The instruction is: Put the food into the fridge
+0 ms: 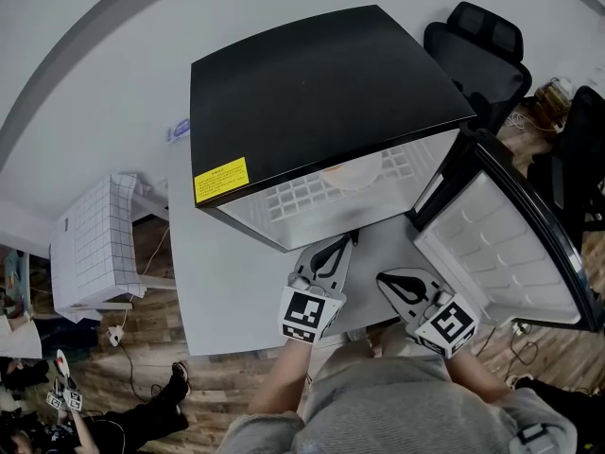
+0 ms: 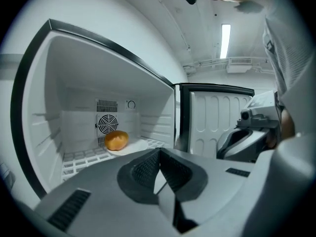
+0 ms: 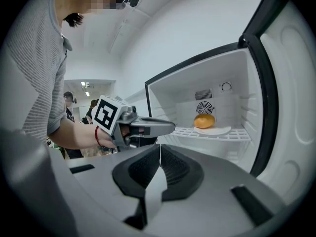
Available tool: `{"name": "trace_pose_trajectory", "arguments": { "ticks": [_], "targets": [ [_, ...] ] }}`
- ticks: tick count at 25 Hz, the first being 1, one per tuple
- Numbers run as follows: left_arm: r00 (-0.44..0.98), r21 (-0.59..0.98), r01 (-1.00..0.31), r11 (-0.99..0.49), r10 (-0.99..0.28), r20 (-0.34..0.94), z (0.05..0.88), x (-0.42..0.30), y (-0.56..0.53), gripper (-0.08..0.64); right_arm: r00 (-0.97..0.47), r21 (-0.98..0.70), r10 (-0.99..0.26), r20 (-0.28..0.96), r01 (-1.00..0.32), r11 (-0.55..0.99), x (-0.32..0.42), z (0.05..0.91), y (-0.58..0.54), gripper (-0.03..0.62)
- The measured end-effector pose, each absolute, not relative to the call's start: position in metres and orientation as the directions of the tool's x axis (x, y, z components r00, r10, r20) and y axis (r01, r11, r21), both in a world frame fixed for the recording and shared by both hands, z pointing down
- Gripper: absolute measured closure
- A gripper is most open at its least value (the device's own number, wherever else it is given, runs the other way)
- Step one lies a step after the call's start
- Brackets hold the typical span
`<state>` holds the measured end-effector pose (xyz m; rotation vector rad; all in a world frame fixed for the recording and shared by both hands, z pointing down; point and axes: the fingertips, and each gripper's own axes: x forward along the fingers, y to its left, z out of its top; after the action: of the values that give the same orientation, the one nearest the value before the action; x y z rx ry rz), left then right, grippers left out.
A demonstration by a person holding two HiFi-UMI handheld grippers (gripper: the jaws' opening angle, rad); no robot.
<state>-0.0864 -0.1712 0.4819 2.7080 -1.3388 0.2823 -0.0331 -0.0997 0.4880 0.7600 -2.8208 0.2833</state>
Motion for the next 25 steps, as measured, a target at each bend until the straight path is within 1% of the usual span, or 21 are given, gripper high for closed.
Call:
{"name": "trace_pose_trajectory", "arguments": {
  "ticks": [3, 10, 14, 17, 21, 25],
  "targets": [
    [0.611, 0.021, -0.784, -0.620, -0.767, 0.196, 0.483, -0.080, -0.156, 0.549, -0.845, -0.127, -0.477, 0.243, -0.515, 0.848, -0.033, 0.486, -0.100, 0.578],
    [0.613, 0.104, -0.790, -0.604, -0.779, 0.128, 0.484, -0.080, -0.115, 0.549, -0.839, -0.117, -0.495, 0.227, -0.528, 0.841, -0.028, 0.480, -0.102, 0.578],
    [0.628, 0.134, -0.777, -0.615, -0.772, 0.094, 0.475, -0.077, -0.103, 0.549, -0.846, -0.106, -0.480, 0.231, -0.512, 0.852, -0.027, 0.474, -0.097, 0.578],
    [0.645, 0.125, -0.762, -0.636, -0.762, 0.057, 0.464, -0.072, -0.101, 0.549, -0.839, -0.105, -0.495, 0.227, -0.526, 0.844, -0.025, 0.471, -0.097, 0.578],
    [0.650, 0.077, -0.760, -0.646, -0.759, 0.048, 0.457, -0.070, -0.101, 0.549, -0.829, -0.095, -0.521, 0.204, -0.546, 0.832, -0.022, 0.466, -0.099, 0.578],
    [0.659, 0.064, -0.750, -0.658, -0.752, -0.001, 0.443, -0.065, -0.100, 0.549, -0.829, -0.082, -0.521, 0.203, -0.544, 0.835, -0.022, 0.459, -0.097, 0.578]
  ]
}}
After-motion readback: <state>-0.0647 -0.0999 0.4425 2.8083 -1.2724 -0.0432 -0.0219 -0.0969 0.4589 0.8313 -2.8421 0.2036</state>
